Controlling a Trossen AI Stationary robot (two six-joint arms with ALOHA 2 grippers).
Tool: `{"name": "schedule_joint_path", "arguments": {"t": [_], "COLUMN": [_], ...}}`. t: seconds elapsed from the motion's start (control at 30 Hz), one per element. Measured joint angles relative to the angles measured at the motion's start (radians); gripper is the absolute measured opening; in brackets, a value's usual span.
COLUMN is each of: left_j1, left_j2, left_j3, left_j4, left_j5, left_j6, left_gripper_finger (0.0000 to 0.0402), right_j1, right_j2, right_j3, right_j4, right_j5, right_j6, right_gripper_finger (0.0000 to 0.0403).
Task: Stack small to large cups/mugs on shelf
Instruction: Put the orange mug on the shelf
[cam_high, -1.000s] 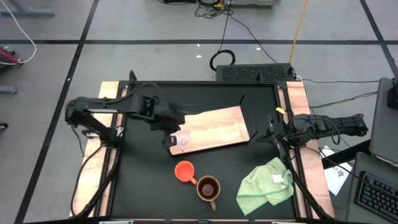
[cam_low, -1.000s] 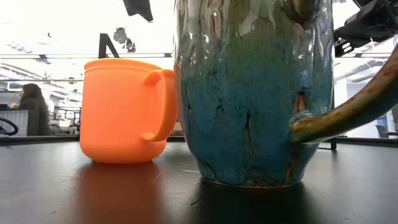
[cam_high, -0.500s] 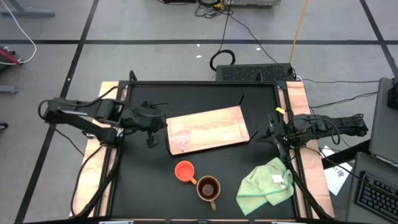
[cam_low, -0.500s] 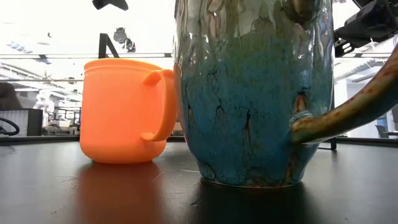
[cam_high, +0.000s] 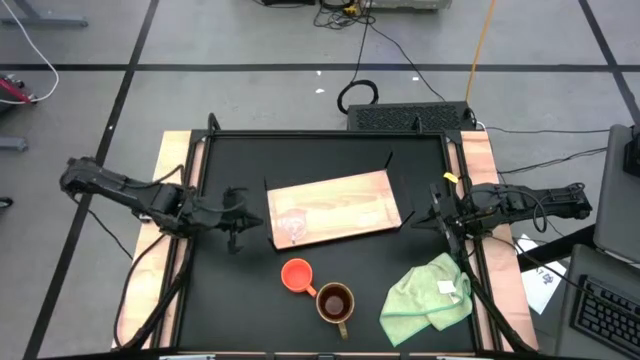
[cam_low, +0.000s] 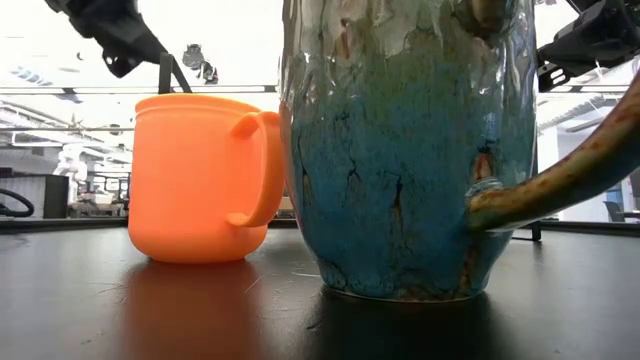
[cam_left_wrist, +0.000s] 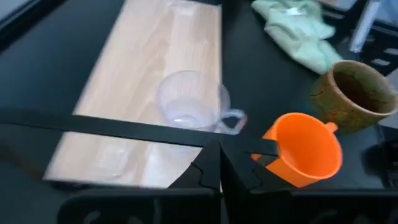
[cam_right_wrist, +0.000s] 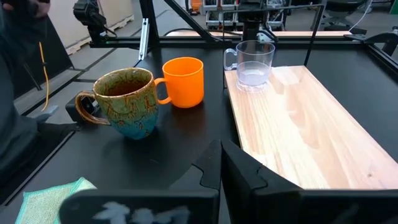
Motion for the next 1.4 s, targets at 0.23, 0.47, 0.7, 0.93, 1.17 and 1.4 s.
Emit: {"name": "schedule_joint_path", "arguments": {"t": [0.23,0.47,0.7,0.93,1.17,1.4], "left_j1": [-0.091,-0.145,-0.245,-0.334,-0.369,-0.369], "left_j2": [-0.010,-0.109,-0.201,-0.177,-0.128,-0.119], "left_j3": [-0.132,-0.186,-0.203,-0.235,-0.269,-0.269], "left_j4": [0.209,0.208,0.238,0.329,0.425,0.439], "left_j5": [-0.112,-0.221,-0.230,-0.239,-0.240,-0.246], "left_j6": [0.026,0.018,0.113,0.227,0.254,0.236], "left_gripper_finger": [0.0001,0.0001,0.0000,0.0000,0.0000,0.0001], "right_j1": [0.000,0.000,0.000,0.000,0.000,0.000], "right_j2": [0.000,0.000,0.000,0.000,0.000,0.000], "right_j3": [0.000,0.000,0.000,0.000,0.000,0.000], "right_j4": [0.001,0.000,0.000,0.000,0.001,0.001], "right_j5": [0.000,0.000,0.000,0.000,0.000,0.000], "right_j6": [-0.002,0.001,0.001,0.000,-0.003,-0.003], "right_gripper_finger": [0.0000,0.0000,0.0000,0.0000,0.0000,0.0000]}}
